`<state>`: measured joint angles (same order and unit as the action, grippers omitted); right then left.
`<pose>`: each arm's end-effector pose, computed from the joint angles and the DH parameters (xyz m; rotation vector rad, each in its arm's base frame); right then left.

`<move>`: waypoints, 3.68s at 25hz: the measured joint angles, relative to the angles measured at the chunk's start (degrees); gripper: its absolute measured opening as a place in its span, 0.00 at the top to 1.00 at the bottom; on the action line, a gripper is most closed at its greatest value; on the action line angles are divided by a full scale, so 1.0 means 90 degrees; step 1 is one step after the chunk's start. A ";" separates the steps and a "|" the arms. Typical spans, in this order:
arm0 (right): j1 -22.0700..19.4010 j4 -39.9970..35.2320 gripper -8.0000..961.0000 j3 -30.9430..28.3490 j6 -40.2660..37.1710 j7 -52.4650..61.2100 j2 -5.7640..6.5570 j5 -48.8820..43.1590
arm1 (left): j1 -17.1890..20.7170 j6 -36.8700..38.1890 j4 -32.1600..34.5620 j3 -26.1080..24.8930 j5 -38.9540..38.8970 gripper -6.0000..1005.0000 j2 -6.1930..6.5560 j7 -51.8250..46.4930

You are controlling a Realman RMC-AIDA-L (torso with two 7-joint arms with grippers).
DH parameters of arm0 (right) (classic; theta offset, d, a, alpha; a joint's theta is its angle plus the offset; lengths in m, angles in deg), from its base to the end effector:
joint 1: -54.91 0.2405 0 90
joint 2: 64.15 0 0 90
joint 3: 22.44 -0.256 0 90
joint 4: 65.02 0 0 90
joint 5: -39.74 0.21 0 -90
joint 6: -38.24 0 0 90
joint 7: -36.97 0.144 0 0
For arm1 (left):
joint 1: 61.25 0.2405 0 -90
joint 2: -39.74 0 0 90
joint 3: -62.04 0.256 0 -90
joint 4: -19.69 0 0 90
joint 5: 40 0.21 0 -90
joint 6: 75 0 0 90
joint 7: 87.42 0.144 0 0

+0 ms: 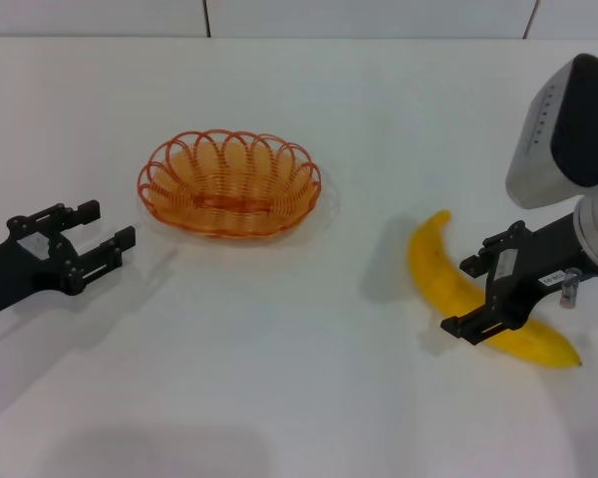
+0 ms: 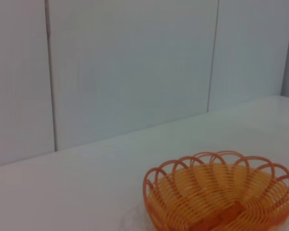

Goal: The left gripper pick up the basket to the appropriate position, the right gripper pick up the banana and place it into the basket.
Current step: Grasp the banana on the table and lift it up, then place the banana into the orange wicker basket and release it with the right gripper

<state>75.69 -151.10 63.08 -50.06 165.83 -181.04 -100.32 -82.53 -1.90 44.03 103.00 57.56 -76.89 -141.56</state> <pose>0.2098 0.3072 0.0005 -2.8010 0.5879 -0.4723 -0.3425 0.3055 -0.0016 -2.3478 -0.5718 -0.5810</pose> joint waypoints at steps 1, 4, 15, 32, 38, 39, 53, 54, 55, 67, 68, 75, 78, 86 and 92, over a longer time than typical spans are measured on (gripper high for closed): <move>0.0035 0.0085 0.15 0.0011 0.0031 -0.0009 0.0001 -0.0033 | -0.0007 0.0000 0.0000 0.0000 0.0000 0.38 0.0000 0.0000; 0.0172 0.0322 0.15 0.0096 0.0163 -0.0017 0.0004 -0.0128 | -0.0026 0.0001 0.0000 0.0000 0.0000 0.38 0.0000 0.0000; 0.0520 0.0872 0.15 0.0157 0.0308 -0.0025 0.0010 -0.0198 | -0.0054 -0.0007 0.0000 0.0000 0.0000 0.38 0.0000 0.0000; 0.0761 0.1406 0.16 0.0156 0.0565 -0.0017 -0.0003 -0.0439 | -0.0108 -0.0007 0.0000 0.0000 0.0000 0.38 0.0000 0.0000; 0.0792 0.1441 0.16 0.0156 0.0582 -0.0021 -0.0002 -0.0442 | -0.0117 -0.0007 0.0000 0.0000 -0.0001 0.38 0.0000 0.0000; 0.0792 0.1445 0.16 0.0157 0.0596 -0.0021 -0.0001 -0.0442 | -0.0117 -0.0007 0.0000 0.0000 0.0000 0.38 0.0000 0.0000; 0.0828 0.1577 0.16 0.0151 0.0735 -0.0040 0.0003 -0.0390 | -0.0127 -0.0007 0.0000 0.0000 0.0000 0.38 -0.0009 0.0000; 0.0828 0.1565 0.16 0.0142 0.0738 -0.0047 0.0002 -0.0383 | -0.0127 -0.0007 0.0000 0.0000 0.0000 0.38 -0.0009 0.0000; 0.0828 0.1559 0.16 0.0135 0.0739 -0.0056 0.0001 -0.0377 | -0.0127 -0.0007 0.0000 0.0000 -0.0001 0.38 -0.0010 0.0000; 0.0769 0.0944 0.49 0.0158 0.0694 -0.0108 0.0001 -0.0239 | -0.0136 -0.0007 -0.0057 0.0010 -0.0001 0.38 -0.0015 0.0095; 0.0769 0.0851 0.49 0.0162 0.0697 -0.0129 0.0000 -0.0189 | -0.0137 -0.0007 -0.0058 0.0010 -0.0001 0.38 -0.0017 0.0096; 0.0983 0.0311 0.48 0.0446 0.1139 -0.0580 -0.0004 0.0748 | -0.0141 -0.0007 -0.0058 0.0010 -0.0007 0.38 -0.0015 0.0098; 0.1124 0.0316 0.47 0.0818 0.1548 -0.0590 -0.0010 0.0853 | -0.0143 -0.0007 -0.0059 0.0010 -0.0008 0.38 -0.0015 0.0098; 0.1781 0.1109 0.46 0.1988 0.3475 -0.0439 -0.0028 0.0892 | -0.0209 -0.0007 -0.0058 0.0010 -0.0005 0.38 -0.0017 0.0098; 0.2482 0.2412 0.45 0.2510 0.4555 -0.0086 -0.0029 0.0877 | -0.0257 -0.0007 -0.0058 0.0010 -0.0001 0.38 -0.0020 0.0098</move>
<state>98.03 -129.39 85.66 -9.07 165.06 -181.31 -92.43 -84.84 -1.96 43.50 103.09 57.56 -77.07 -140.68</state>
